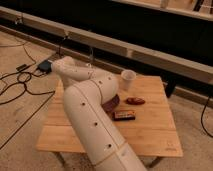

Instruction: Wipe the white sponge on the table

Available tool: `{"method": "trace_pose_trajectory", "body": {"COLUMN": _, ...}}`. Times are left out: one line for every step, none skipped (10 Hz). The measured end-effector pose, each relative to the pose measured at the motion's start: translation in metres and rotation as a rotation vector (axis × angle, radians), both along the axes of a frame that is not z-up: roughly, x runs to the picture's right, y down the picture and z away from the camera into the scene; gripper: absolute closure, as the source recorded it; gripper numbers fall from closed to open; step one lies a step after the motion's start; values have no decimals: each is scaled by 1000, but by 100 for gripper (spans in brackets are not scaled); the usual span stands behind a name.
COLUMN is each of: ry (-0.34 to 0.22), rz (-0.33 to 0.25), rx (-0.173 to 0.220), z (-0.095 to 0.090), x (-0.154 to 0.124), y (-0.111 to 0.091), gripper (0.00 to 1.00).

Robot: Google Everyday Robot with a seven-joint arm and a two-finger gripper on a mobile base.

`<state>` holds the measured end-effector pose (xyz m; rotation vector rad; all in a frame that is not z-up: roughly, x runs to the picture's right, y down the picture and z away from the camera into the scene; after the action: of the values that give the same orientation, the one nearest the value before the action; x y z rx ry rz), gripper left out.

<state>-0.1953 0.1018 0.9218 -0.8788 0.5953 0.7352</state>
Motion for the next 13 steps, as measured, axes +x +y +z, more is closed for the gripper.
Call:
{"method": "trace_pose_trajectory", "body": {"ry": -23, "rz": -13, "rx": -14, "z": -8, "x": -7, "y": 7, "gripper": 96}}
{"method": "trace_pose_trajectory", "body": {"ry": -35, "rz": -29, "rx": -37, "z": -18, "x": -8, "y": 16, "gripper": 96}}
{"method": "trace_pose_trajectory", "body": {"ry": -37, "rz": -38, "rx": -55, "z": -26, "x": -5, "y": 24, "gripper": 96}}
{"method": "trace_pose_trajectory", "body": {"ry": -33, "rz": -41, "rx": -71, "z": -33, "x": -1, "y": 31, "gripper": 96}}
{"method": "trace_pose_trajectory", "body": {"ry": -23, "rz": -38, "rx": -86, "z": -39, "x": 5, "y": 38, "gripper": 96}}
{"method": "trace_pose_trajectory", "body": {"ry": -9, "rz": -31, "rx": -101, "z": -45, "x": 12, "y": 46, "gripper": 96}}
{"method": "trace_pose_trajectory", "body": {"ry": 0, "rz": -25, "rx": -110, "z": -49, "x": 18, "y": 51, "gripper": 96}}
{"method": "trace_pose_trajectory", "body": {"ry": 21, "rz": -12, "rx": -125, "z": -55, "x": 29, "y": 59, "gripper": 96}}
{"method": "trace_pose_trajectory", "body": {"ry": 40, "rz": -4, "rx": -136, "z": -58, "x": 39, "y": 66, "gripper": 96}}
{"method": "trace_pose_trajectory", "body": {"ry": 62, "rz": 6, "rx": -143, "z": -61, "x": 49, "y": 72, "gripper": 96}}
{"method": "trace_pose_trajectory", "body": {"ry": 81, "rz": 18, "rx": -149, "z": -63, "x": 57, "y": 76, "gripper": 96}}
{"method": "trace_pose_trajectory", "body": {"ry": 114, "rz": 32, "rx": -149, "z": -63, "x": 73, "y": 79, "gripper": 96}}
{"method": "trace_pose_trajectory", "body": {"ry": 143, "rz": 42, "rx": -144, "z": -62, "x": 86, "y": 80, "gripper": 96}}
